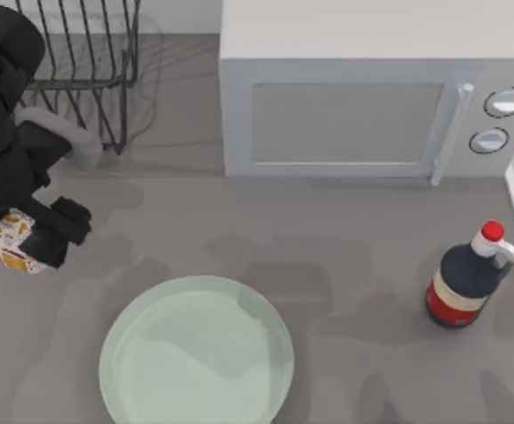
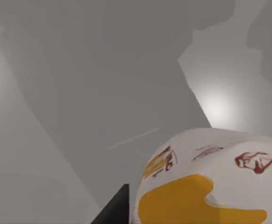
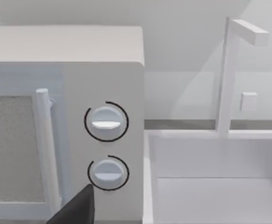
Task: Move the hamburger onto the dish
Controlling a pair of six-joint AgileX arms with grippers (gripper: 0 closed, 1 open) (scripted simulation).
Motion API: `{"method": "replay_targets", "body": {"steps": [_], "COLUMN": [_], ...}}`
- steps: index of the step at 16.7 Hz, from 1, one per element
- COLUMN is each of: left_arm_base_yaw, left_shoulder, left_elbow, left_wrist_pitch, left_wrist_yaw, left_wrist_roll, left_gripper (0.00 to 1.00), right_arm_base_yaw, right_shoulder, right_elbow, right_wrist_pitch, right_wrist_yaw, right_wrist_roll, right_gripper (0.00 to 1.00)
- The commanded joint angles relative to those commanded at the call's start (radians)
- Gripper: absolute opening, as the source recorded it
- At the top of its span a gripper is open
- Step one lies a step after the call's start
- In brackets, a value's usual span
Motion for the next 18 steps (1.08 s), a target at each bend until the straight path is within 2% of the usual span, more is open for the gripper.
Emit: {"method": "replay_targets", "body": {"steps": [5, 14, 18], "left_arm_base_yaw": [-0.118, -0.385, -0.490], "left_shoulder": [0.061, 0.151, 0.148], "left_elbow": [0.042, 0.031, 0.028], "left_wrist_pitch": [-0.033, -0.090, -0.081], "left_wrist_yaw": [-0.011, -0.020, -0.028], "left_wrist_roll": [-0.509, -1.757, -2.227], "left_gripper": [0.00, 0.00, 0.00], "right_arm_base_yaw": [0.000, 0.000, 0.000], "right_shoulder": [0.000, 0.000, 0.000], "right_elbow": [0.000, 0.000, 0.000], "right_wrist_pitch": [0.000, 0.000, 0.000], "right_wrist_yaw": [0.000, 0.000, 0.000], "right_wrist_roll": [0.000, 0.000, 0.000], "right_gripper": [1.00, 1.00, 1.00]}}
